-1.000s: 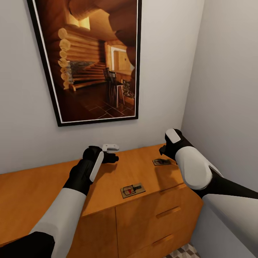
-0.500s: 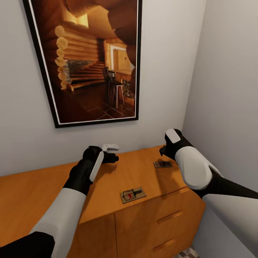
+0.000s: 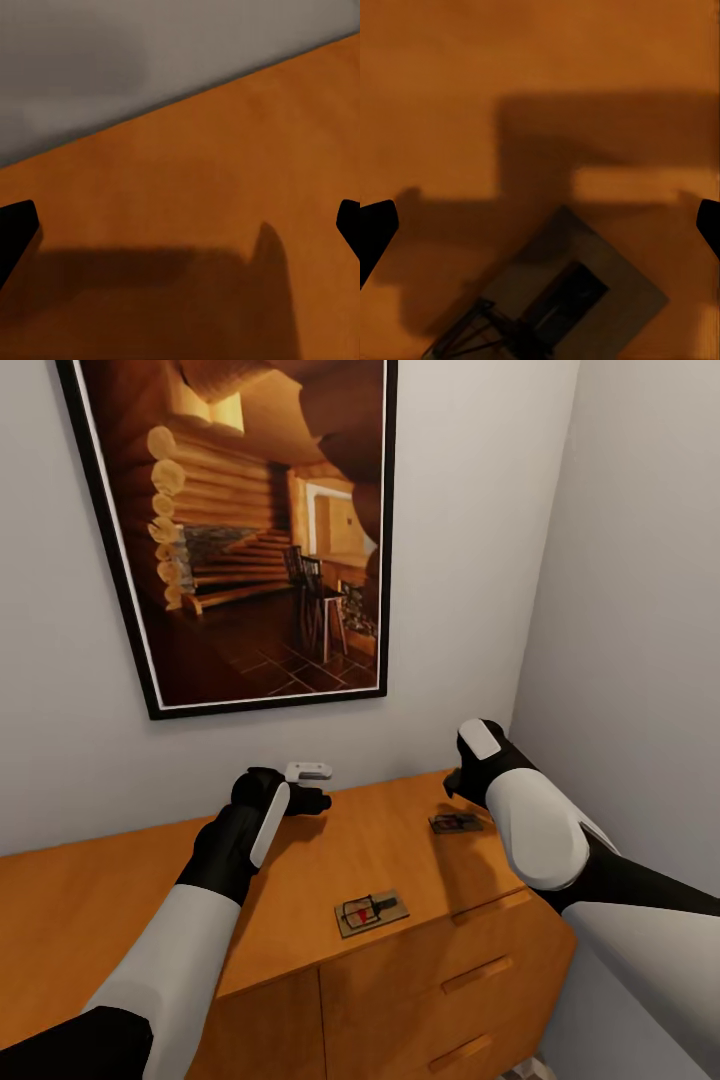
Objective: Take the four mousetraps from the cabinet in the bathroom and place them on the bathroom floor. Make sure all four end up on the same floor surface, and ensure that at least two of them are either under or directly next to the same bathroom sink.
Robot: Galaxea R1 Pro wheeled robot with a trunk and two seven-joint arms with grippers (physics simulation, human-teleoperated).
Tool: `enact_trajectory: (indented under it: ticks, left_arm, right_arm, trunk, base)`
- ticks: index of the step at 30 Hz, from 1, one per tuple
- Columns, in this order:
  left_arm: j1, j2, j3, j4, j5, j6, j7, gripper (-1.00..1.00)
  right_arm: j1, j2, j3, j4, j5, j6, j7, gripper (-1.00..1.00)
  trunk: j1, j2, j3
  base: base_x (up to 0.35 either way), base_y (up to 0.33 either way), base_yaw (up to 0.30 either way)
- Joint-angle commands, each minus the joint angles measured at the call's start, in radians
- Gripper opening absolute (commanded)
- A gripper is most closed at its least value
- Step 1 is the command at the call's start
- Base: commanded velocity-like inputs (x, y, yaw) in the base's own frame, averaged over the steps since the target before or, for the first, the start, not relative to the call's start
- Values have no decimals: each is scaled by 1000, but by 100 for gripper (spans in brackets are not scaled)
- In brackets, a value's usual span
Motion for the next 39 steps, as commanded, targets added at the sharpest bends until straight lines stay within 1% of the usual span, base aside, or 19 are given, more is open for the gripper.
enact_trajectory:
  ticks: [1,7,15,28,39]
  left_arm:
    - [-1,0,-1,-1,11,4,10,100]
    - [-1,0,-1,-1,11,4,10,100]
    - [-1,0,-1,-1,11,3,10,100]
    - [-1,-1,-1,-1,12,3,10,100]
    - [-1,0,-1,0,13,3,10,100]
  right_arm:
    - [0,0,2,-2,-10,7,-15,100]
    - [0,2,1,-3,-15,9,-67,100]
    - [0,4,-1,-4,-17,10,-106,100]
    - [0,4,-1,-4,-19,9,-116,100]
    - [0,4,0,-4,-46,10,-116,100]
  trunk:
    - [0,-1,-1]
    - [0,-1,-1]
    - [0,-1,-1]
    - [0,-1,-1]
    - [0,-1,-1]
  base:
    - [6,0,0]
    - [3,0,0]
    - [1,0,0]
    - [0,0,0]
    - [0,0,0]
